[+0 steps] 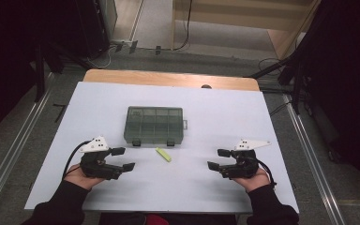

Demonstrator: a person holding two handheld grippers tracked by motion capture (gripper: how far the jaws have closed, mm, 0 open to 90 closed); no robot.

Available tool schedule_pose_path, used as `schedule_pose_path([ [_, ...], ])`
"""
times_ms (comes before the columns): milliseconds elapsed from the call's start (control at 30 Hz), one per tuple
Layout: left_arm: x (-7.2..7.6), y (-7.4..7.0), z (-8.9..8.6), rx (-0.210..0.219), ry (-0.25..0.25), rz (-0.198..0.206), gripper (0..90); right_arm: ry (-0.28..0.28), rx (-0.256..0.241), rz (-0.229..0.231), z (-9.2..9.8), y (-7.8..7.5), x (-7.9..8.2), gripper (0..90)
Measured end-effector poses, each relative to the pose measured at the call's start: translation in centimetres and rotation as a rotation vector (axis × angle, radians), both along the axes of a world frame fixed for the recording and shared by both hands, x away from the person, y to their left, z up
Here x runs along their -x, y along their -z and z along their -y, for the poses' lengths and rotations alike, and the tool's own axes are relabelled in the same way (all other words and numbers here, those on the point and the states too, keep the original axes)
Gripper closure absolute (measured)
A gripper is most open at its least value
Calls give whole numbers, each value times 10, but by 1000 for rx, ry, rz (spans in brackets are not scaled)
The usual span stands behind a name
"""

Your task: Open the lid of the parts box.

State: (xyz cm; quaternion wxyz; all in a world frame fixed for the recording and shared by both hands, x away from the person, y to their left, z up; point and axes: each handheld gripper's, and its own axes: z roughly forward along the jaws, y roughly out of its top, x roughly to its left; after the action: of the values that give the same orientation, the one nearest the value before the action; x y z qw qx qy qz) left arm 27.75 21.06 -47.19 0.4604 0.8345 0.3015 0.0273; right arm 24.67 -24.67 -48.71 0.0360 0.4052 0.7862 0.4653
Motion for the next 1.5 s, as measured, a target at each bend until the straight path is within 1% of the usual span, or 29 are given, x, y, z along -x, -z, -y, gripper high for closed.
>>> schedule_pose_path([
  [233, 0, 0, -1, 1, -7, 1, 248, 1, -3, -6, -1, 0, -1, 265],
  [933, -2, 0, 2, 1, 4, -7, 248, 11, 5, -9, 0, 1, 1, 265],
  [1200, -2, 0, 3, 2, 6, -12, 248, 16, 15, -4, -3, -1, -4, 263],
  [1233, -2, 0, 2, 2, 6, -13, 248, 19, 14, -11, -3, -2, -6, 261],
  [1367, -3, 0, 2, -2, 4, -15, 248, 26, 8, -9, -5, -5, -9, 257],
  [1500, -3, 0, 2, -3, 4, -19, 248, 33, 9, 3, -7, -9, -12, 251],
])
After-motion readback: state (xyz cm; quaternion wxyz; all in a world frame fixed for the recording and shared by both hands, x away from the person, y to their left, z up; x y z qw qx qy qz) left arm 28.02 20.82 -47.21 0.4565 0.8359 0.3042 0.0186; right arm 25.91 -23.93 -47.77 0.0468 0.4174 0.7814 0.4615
